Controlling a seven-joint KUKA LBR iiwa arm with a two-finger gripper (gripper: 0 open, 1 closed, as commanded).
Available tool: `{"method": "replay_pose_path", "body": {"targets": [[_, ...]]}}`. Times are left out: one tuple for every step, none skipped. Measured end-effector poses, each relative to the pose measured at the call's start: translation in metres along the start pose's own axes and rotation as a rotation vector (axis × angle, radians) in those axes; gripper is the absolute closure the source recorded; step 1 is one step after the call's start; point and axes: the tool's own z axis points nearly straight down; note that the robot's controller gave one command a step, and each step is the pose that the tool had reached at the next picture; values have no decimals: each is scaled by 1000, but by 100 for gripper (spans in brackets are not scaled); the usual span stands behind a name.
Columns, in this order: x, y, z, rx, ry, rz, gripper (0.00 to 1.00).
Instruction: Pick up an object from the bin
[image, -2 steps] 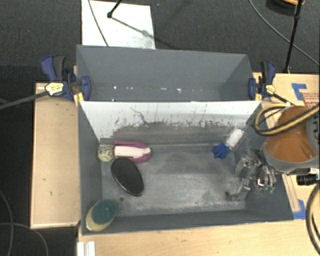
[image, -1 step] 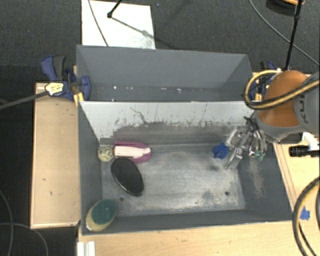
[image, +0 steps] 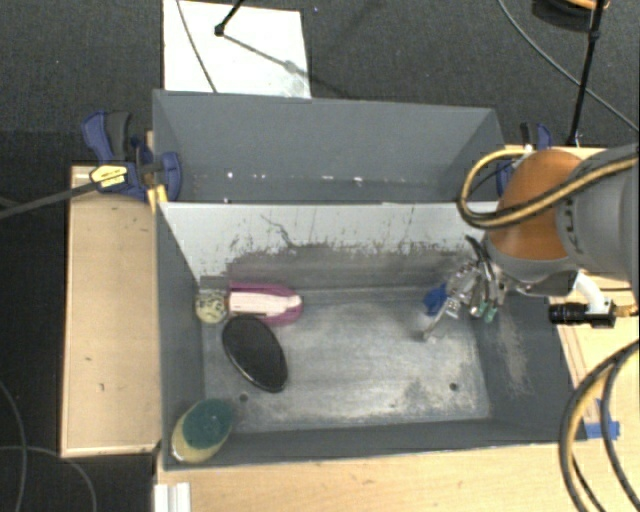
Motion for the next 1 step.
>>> {"method": "replay_pose_path", "body": {"targets": [[-1,0,-2,-1,-3,-7,0]]}}
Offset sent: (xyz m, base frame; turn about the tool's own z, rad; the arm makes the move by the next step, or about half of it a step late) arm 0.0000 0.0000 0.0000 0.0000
